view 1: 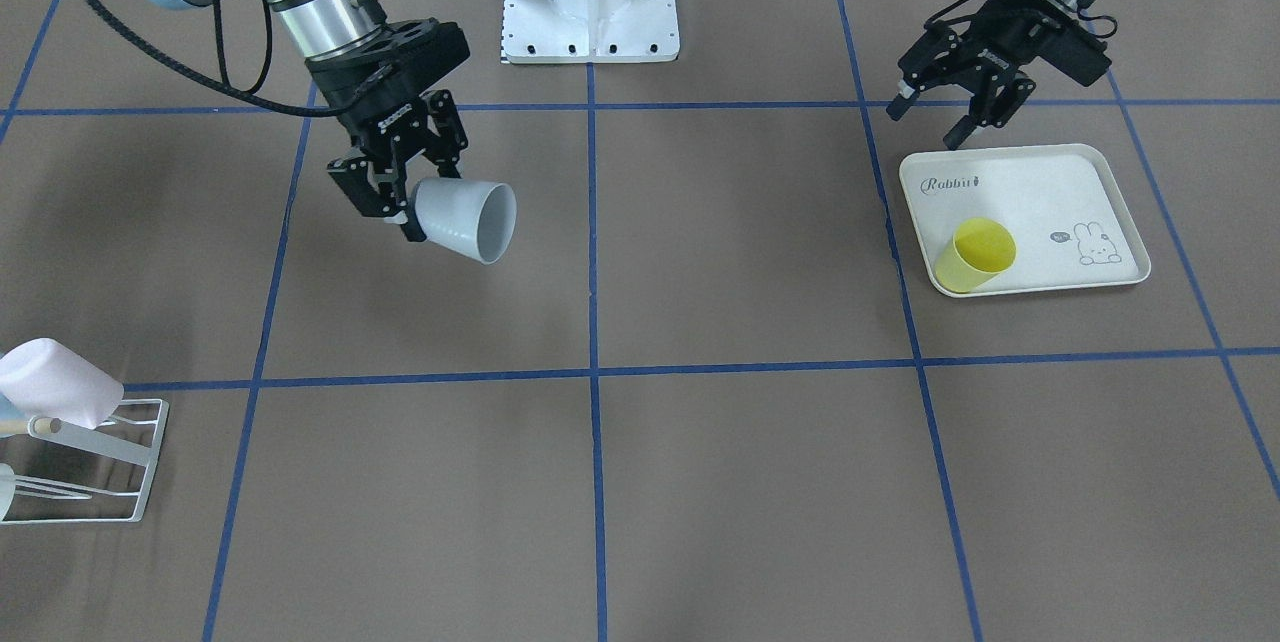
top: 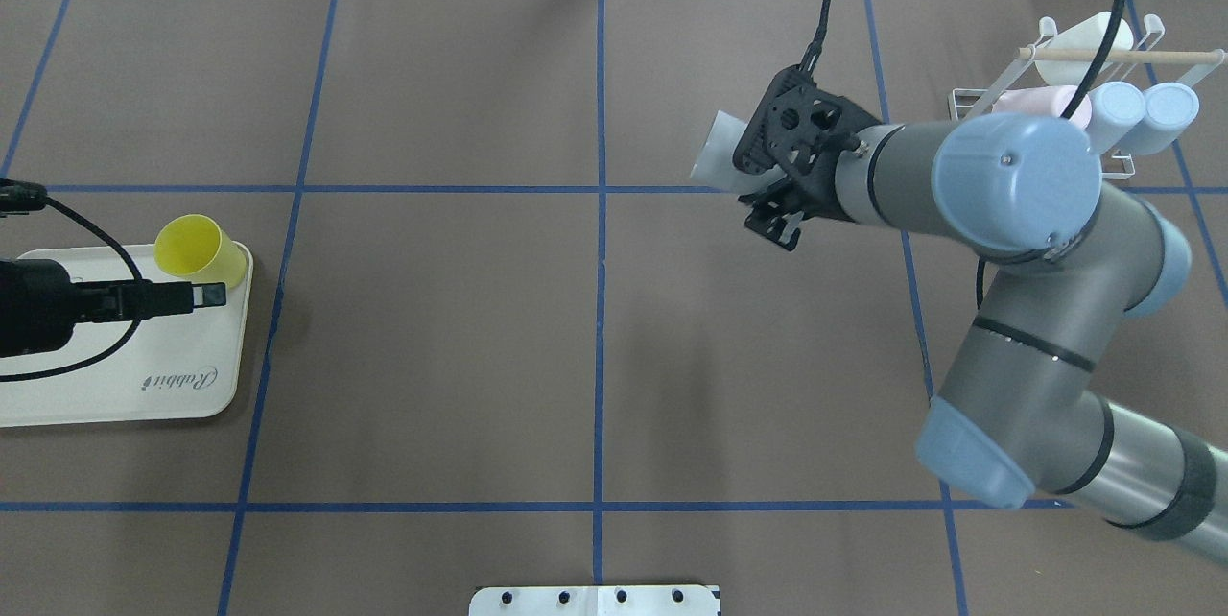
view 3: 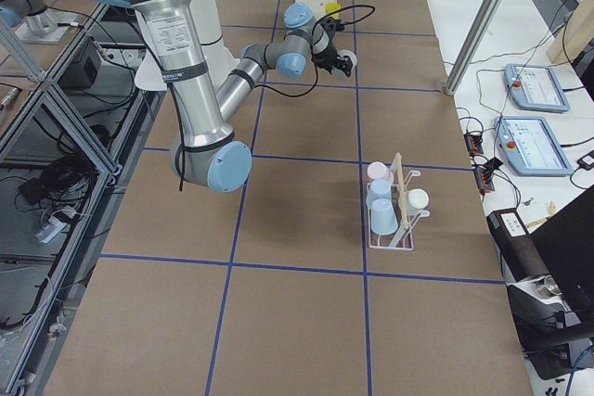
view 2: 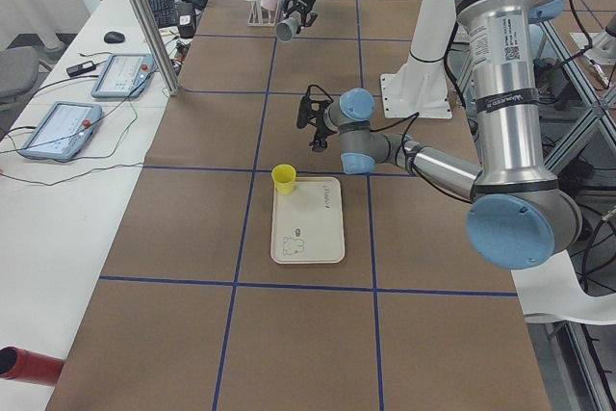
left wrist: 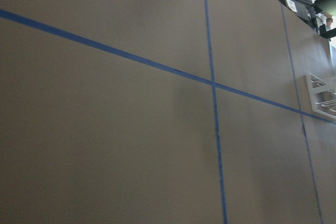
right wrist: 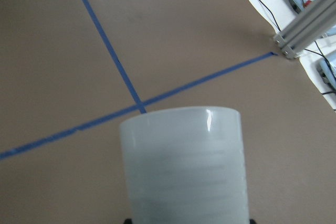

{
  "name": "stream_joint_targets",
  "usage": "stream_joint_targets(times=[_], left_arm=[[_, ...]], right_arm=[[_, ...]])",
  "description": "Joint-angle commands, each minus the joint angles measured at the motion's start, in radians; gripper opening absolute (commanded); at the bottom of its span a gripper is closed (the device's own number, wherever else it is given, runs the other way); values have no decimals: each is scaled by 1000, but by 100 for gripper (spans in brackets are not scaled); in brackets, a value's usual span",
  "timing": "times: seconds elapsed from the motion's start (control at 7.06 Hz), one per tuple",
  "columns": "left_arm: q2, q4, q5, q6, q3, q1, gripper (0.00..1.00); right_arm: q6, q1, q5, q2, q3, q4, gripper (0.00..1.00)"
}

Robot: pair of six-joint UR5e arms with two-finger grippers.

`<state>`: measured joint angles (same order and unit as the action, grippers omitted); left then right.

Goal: Transfer IKEA cup to right arm and place on rack

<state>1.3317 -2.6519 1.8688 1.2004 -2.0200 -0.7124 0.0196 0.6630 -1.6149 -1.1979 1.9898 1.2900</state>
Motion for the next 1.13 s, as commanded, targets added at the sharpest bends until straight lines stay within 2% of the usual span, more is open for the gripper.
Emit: stream_joint_targets(times=[0.0, 0.28, 0.57, 0.85, 0.99], left_arm=[[-32, -2, 1, -64, 0, -18, 100], [-32, -2, 1, -61, 0, -18, 100], [-31, -5, 0, -53, -2, -18, 100], [-31, -6, -7, -50, -3, -18, 100], [-31, -6, -7, -50, -3, -18, 100]], right_arm=[[-299, 169, 7, -6, 6, 191, 0], [-680, 316, 33, -9, -15, 308, 0], [-956, 404, 73, -3, -118, 305, 0], [-1140, 417, 195, 29, -193, 296, 0], [-1159, 415, 210, 46, -244, 290, 0]])
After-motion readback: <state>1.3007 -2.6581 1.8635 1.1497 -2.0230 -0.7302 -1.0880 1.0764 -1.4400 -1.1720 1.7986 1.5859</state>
